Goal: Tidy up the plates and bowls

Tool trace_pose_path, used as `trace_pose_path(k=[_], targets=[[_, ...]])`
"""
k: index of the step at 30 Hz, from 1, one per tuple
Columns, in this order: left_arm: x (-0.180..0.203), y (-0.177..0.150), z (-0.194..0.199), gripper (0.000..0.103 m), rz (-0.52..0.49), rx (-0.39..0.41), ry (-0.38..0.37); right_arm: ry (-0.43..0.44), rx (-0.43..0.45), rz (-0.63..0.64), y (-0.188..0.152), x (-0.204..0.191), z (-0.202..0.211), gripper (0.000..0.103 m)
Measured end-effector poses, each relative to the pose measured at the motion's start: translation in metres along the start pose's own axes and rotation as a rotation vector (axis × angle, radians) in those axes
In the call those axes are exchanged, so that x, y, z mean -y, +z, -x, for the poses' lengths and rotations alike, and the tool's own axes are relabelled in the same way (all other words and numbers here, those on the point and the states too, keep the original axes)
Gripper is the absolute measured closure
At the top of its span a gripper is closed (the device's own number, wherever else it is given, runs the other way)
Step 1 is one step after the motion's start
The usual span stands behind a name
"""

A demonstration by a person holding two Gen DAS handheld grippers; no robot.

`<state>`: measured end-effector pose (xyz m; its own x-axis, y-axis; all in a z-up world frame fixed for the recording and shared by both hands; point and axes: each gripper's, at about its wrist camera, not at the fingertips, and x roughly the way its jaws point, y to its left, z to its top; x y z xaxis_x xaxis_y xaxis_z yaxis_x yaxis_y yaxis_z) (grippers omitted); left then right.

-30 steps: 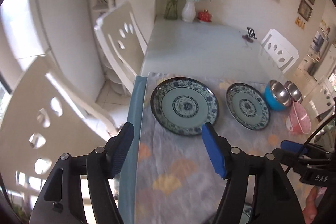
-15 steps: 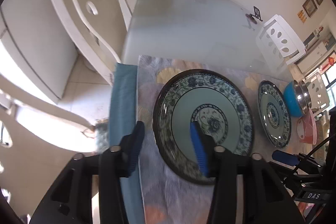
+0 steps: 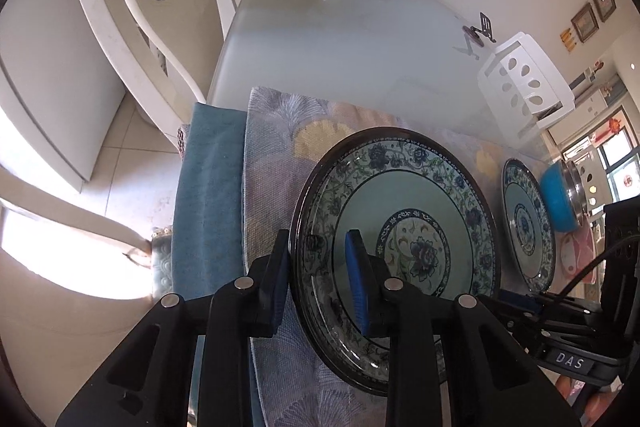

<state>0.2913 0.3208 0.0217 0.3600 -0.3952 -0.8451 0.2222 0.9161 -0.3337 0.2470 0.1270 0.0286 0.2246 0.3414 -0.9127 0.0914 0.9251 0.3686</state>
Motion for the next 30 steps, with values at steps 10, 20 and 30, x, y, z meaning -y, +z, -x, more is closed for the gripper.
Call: trace_pose_path(k=[10, 20, 30], targets=[[0.002, -0.005, 0.019, 0.084, -0.023, 0.048, 0.015, -0.005, 0.020, 0.062, -0.003, -0.007, 0.011, 0.080], [0.029, -0.014, 0.100, 0.084, -0.033, 0.185, 0.016, 0.043, 0.101, 0.135, -0.022, -0.028, 0.089, 0.080], [0.095, -0.061, 0.177, 0.083, -0.104, 0.278, 0.025, 0.077, 0.186, 0.110, -0.081, -0.027, 0.173, 0.079]])
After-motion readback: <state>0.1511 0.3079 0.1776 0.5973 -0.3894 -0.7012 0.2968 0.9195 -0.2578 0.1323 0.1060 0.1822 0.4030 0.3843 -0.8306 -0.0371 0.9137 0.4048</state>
